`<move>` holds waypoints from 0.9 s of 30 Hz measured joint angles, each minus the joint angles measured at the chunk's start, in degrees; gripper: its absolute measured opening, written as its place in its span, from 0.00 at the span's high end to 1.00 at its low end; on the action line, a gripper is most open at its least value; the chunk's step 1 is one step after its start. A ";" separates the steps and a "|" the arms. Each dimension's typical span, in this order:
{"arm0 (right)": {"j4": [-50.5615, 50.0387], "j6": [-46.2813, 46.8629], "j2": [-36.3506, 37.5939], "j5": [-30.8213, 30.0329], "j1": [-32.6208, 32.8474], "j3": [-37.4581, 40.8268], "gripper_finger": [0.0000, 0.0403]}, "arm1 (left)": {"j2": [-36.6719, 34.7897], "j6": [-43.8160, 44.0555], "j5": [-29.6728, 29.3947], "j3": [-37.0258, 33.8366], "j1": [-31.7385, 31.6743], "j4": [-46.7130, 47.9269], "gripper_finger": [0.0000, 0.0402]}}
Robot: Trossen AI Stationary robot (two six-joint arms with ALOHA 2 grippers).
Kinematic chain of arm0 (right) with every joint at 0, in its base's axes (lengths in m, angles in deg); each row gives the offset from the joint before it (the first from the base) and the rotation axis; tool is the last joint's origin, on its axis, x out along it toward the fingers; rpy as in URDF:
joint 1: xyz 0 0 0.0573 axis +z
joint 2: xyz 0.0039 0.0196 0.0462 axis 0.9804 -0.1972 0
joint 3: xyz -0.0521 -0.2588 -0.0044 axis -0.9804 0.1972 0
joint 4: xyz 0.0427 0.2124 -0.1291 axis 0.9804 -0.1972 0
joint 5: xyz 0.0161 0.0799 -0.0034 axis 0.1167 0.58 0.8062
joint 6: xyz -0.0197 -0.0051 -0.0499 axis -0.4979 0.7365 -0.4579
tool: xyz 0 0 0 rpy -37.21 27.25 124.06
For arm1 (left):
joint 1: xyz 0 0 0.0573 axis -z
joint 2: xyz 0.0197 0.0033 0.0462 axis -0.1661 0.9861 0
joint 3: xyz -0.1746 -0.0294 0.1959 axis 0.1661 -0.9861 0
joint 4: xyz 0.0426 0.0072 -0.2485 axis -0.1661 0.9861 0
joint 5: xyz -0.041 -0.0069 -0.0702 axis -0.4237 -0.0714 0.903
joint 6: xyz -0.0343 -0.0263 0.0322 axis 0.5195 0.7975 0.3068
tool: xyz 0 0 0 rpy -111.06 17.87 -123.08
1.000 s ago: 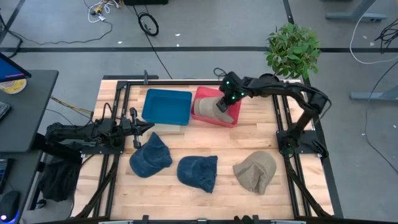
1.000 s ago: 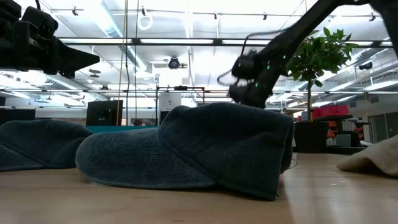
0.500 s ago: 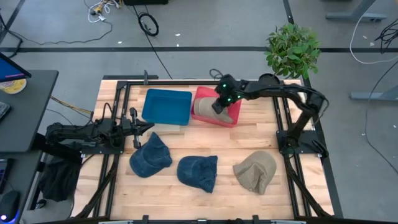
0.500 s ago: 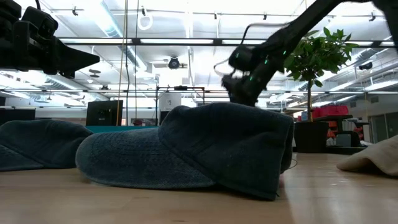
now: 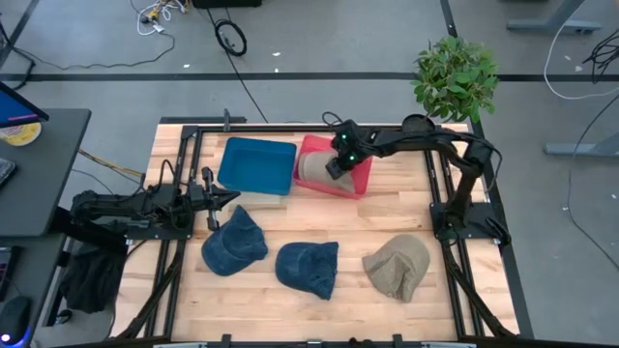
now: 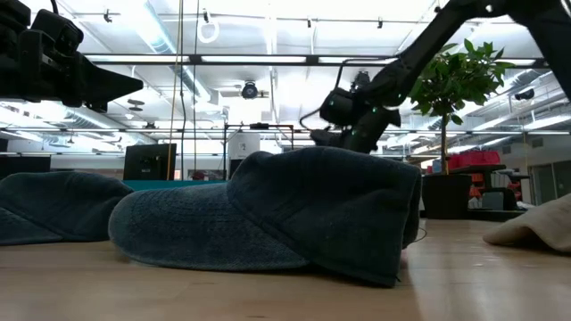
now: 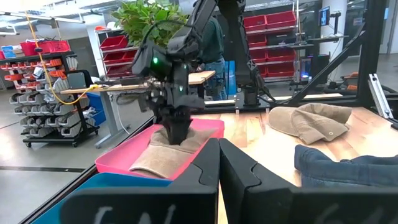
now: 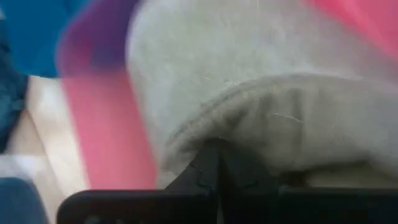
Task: Pick & Place hat
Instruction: Put the left brown cap into the red bin, then put the brown cap into the red bin
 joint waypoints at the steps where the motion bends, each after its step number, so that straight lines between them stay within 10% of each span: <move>1: 0.00 0.03 1.18 -0.62 0.00 0.00 1.00 | -0.02 0.02 0.02 0.00 0.00 0.00 0.99; 14: -1.14 6.00 18.92 -3.83 2.44 -0.17 1.00 | -0.02 0.00 0.00 0.02 0.00 0.00 0.99; 27: -28.38 16.59 36.82 -8.12 9.77 2.99 1.00 | -0.01 0.00 0.00 0.01 0.00 0.00 0.99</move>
